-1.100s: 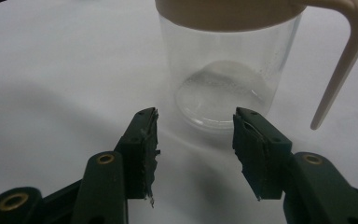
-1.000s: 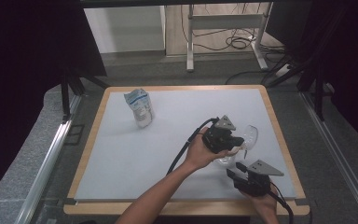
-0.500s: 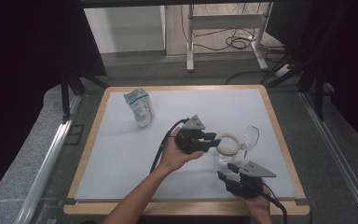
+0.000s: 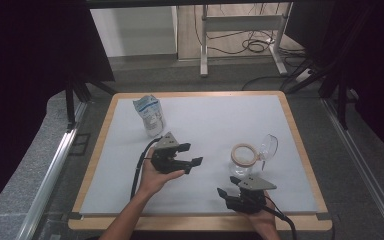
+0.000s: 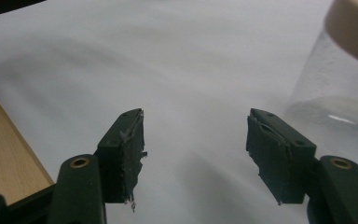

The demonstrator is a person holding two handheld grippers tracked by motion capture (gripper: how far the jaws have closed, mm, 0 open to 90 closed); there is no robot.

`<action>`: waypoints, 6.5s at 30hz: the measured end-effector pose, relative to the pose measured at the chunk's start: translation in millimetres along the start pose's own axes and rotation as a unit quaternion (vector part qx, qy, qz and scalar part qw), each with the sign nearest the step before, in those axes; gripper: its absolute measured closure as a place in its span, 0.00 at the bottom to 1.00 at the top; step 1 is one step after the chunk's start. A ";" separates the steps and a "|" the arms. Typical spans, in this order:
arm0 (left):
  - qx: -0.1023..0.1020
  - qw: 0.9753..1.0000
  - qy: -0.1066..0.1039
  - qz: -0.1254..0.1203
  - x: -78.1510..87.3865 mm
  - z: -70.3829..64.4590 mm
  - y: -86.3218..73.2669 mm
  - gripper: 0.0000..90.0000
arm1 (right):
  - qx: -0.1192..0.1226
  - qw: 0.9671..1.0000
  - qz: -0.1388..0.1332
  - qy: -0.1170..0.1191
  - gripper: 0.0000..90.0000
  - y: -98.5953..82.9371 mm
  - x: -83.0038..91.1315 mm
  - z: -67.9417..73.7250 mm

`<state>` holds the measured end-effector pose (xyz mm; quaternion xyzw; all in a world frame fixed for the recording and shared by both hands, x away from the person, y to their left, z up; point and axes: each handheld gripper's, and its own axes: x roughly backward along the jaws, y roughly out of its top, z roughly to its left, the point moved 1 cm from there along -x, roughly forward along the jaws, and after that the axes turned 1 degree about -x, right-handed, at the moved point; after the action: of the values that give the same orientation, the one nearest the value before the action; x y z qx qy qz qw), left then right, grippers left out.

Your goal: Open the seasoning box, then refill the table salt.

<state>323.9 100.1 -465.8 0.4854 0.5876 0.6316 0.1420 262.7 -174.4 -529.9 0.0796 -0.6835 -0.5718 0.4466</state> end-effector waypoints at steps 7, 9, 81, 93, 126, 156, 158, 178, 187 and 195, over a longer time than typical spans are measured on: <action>0.013 0.999 0.040 -0.004 21.1 14.0 -29.6 0.30 | 0.007 1.000 0.001 0.010 0.40 7.3 -13.9 9.4; 0.017 0.999 0.048 0.000 25.5 16.9 -40.6 0.30 | 0.011 1.000 0.001 0.012 0.40 10.5 -18.3 13.0; 0.075 0.981 0.174 -0.045 65.9 174.3 2.5 0.50 | 0.033 0.999 0.016 0.021 0.39 30.8 -62.2 26.7; 0.101 0.983 0.139 -0.068 47.1 195.0 3.9 0.76 | 0.033 0.999 0.014 0.019 0.39 29.7 -60.5 25.0; 0.082 0.986 0.111 -0.089 45.5 177.9 13.7 1.00 | 0.029 0.999 0.016 0.011 0.39 27.6 -61.8 19.3; 0.051 0.992 0.022 -0.110 70.4 97.9 21.4 1.00 | 0.029 0.999 0.006 0.012 0.39 30.6 -62.5 25.3; 0.051 0.992 0.020 -0.111 70.9 95.3 22.2 1.00 | 0.030 0.999 0.006 0.010 0.39 30.8 -62.7 25.6; 0.034 0.993 -0.009 -0.112 63.7 61.3 29.5 1.00 | 0.037 0.999 -0.003 0.002 0.39 39.0 -73.8 30.0; 0.024 0.994 -0.018 -0.101 51.1 49.8 34.5 1.00 | 0.031 0.999 -0.008 -0.017 0.39 45.2 -79.5 23.5; 0.019 0.994 -0.033 -0.101 45.3 38.1 42.0 1.00 | 0.045 0.998 -0.002 -0.036 0.37 49.0 -93.2 24.5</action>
<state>347.8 145.8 -414.8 0.4463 0.6406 0.5867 0.2151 320.1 -82.9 -535.3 0.0807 -0.7241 -0.5435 0.4168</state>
